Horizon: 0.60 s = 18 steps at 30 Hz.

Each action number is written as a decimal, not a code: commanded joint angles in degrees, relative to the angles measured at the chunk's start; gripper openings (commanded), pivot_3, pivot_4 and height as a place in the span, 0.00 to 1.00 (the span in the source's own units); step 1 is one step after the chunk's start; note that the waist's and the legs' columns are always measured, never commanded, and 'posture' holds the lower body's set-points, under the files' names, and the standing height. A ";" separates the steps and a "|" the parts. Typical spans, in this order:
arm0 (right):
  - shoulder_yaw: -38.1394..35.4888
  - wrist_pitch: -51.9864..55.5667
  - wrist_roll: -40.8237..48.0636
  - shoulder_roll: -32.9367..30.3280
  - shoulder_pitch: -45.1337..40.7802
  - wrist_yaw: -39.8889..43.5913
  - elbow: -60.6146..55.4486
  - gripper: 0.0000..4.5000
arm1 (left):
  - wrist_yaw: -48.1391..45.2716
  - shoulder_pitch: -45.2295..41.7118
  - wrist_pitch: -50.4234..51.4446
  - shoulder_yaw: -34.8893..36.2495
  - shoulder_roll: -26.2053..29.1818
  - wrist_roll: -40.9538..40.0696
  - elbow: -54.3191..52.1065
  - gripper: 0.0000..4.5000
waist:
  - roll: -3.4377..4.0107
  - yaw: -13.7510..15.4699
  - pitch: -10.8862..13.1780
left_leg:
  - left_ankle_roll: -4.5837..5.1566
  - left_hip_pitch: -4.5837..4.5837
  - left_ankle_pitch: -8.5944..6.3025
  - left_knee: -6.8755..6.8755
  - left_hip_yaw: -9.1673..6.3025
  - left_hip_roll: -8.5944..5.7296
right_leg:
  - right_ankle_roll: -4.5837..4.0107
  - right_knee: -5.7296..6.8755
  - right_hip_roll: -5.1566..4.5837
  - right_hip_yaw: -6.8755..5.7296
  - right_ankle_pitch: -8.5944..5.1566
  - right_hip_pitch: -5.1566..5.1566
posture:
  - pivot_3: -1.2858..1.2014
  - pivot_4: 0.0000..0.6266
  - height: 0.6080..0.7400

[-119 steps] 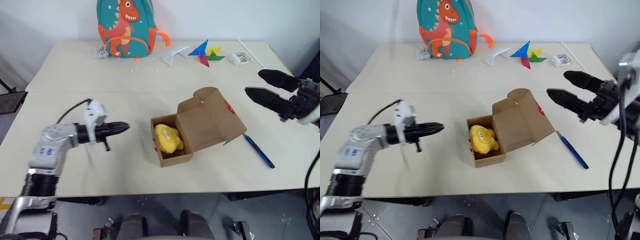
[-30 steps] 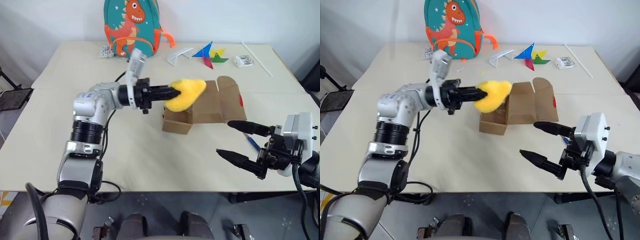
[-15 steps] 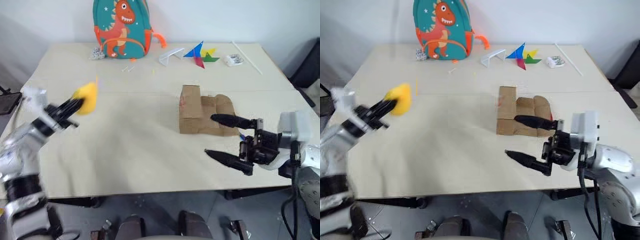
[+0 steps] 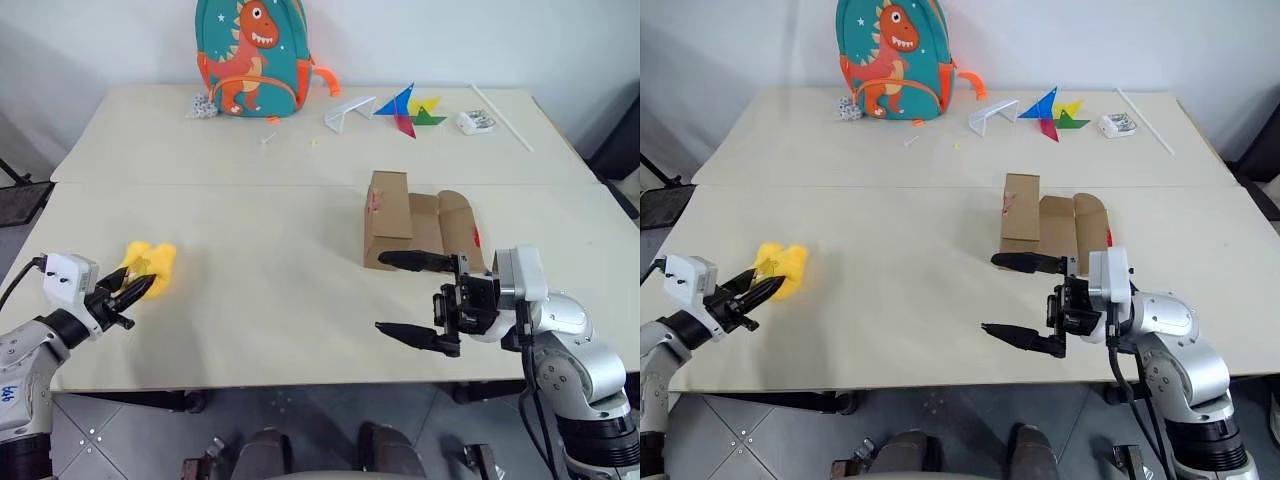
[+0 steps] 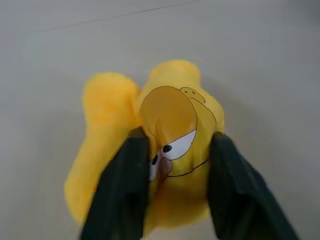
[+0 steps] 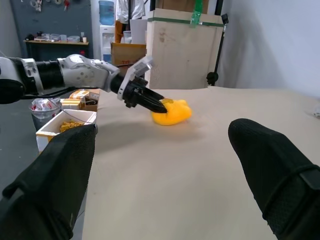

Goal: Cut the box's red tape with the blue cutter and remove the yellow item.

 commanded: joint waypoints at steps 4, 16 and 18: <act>-2.26 -0.54 0.89 -0.91 0.02 1.09 1.14 1.00 | -7.13 3.17 4.87 8.62 6.79 -8.86 -3.12 0.78 | 0.01 -0.46 0.00 | -0.01 0.01 0.00 0.00 0.02 0.02 | -0.02 -0.01 0.00 0.00 -0.01 0.00 | 0.52 0.24 1.00; -11.78 -7.22 -3.36 -7.75 6.67 6.84 10.53 1.00 | -21.50 23.70 -12.75 18.41 7.26 -4.51 -2.15 0.78 | 0.07 -1.27 0.04 | -0.12 0.06 -0.19 -0.27 0.34 0.24 | -0.17 -0.19 0.05 -0.23 -0.10 -0.15 | 0.52 0.24 1.00; -12.82 -9.15 -4.29 -7.15 9.34 6.41 11.13 1.00 | -20.18 25.57 -14.34 18.15 5.16 -4.03 -3.72 0.78 | 0.07 -1.19 0.04 | -0.14 0.17 -0.30 -0.29 0.45 0.30 | -0.20 -0.18 0.07 -0.32 -0.12 -0.12 | 0.52 0.24 1.00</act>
